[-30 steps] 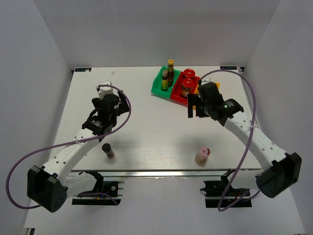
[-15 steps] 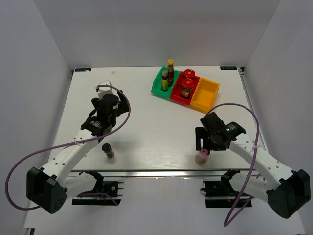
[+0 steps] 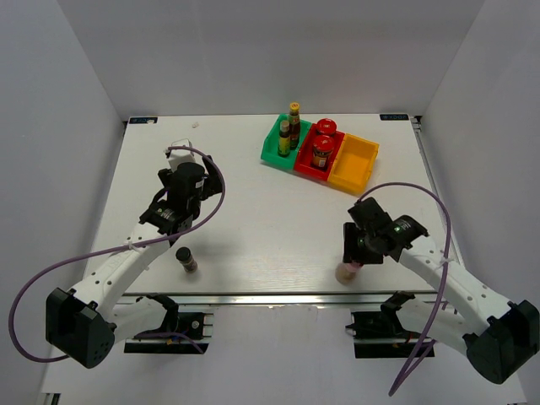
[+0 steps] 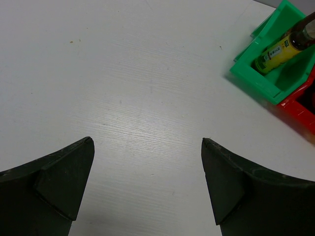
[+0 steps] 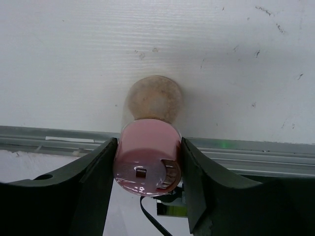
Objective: Organize the condiment bottles
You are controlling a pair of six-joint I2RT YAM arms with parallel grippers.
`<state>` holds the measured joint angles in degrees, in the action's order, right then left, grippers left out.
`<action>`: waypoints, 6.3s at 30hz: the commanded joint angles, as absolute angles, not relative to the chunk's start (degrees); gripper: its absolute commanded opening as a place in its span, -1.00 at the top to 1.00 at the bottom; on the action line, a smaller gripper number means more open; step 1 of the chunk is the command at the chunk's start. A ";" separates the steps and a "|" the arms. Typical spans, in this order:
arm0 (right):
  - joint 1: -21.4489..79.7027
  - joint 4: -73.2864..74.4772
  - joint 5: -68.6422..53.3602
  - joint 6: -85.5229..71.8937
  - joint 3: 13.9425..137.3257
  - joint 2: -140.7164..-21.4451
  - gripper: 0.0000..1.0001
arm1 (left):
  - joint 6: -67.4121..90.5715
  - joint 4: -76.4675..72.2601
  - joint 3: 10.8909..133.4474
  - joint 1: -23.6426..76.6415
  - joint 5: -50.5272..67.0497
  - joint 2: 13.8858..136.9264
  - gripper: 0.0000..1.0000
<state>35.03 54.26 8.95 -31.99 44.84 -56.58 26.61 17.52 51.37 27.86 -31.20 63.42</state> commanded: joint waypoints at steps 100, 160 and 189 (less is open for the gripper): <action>9.14 26.54 5.80 -9.23 88.25 -93.96 -0.79 | 51.68 63.11 47.73 20.74 -16.17 55.28 -0.95; 46.67 -19.78 -43.95 8.35 55.81 -88.76 -0.78 | 31.38 43.42 65.30 28.91 22.32 71.54 0.90; 47.37 -17.40 -39.03 8.70 58.36 -94.49 -0.32 | 31.12 45.26 67.94 30.23 18.29 72.86 0.88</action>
